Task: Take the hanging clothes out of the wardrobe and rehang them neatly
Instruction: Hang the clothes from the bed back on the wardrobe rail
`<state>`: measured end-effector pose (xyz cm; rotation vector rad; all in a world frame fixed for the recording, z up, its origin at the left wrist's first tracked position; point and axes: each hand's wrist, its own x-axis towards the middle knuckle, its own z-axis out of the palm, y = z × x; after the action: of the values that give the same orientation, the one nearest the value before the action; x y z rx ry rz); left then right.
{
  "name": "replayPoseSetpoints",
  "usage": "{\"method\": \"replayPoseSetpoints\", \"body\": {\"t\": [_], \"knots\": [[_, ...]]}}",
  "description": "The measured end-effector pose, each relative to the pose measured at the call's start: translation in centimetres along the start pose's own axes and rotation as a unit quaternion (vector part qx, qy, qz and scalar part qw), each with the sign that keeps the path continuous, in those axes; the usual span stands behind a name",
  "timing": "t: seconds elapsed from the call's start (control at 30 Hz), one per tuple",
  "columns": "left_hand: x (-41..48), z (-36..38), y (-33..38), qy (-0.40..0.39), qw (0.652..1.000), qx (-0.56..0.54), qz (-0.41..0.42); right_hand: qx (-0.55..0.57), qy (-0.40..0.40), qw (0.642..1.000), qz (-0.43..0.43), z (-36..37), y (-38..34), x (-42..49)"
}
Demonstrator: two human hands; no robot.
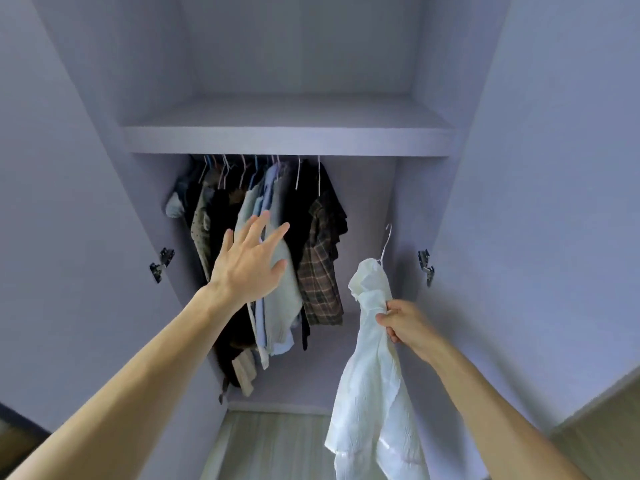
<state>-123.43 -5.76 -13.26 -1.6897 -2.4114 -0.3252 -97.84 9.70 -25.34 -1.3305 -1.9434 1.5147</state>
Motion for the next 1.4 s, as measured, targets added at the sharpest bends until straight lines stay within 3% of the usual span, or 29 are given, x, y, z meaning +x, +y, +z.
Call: {"method": "replayPoseSetpoints", "body": {"t": [0.2, 0.53, 0.8, 1.07, 1.17, 1.4], "knots": [[9.7, -3.2, -2.3, 0.108, 0.993, 0.052, -0.014, -0.031, 0.031, 0.996, -0.074, -1.5, -7.4, 10.8], [22.9, -0.8, -3.7, 0.116, 0.99, 0.061, -0.042, -0.049, 0.073, 0.988, -0.129, -3.7, -13.8, 24.0], [25.0, 3.3, -4.0, 0.161, 0.984, 0.034, -0.071, -0.026, 0.071, 0.991, -0.109, -3.5, -15.0, 31.2], [25.3, 4.0, -4.1, 0.172, 0.981, 0.031, -0.079, -0.154, 0.069, 0.981, -0.093, 1.1, -12.3, 34.3], [25.4, 4.2, -4.1, 0.17, 0.981, 0.029, -0.084, -0.233, 0.032, 0.967, -0.098, 2.2, -11.5, 34.6], [25.3, 3.8, -3.7, 0.154, 0.983, 0.04, -0.096, -0.22, 0.012, 0.969, -0.116, 3.1, -11.4, 33.4]]}}
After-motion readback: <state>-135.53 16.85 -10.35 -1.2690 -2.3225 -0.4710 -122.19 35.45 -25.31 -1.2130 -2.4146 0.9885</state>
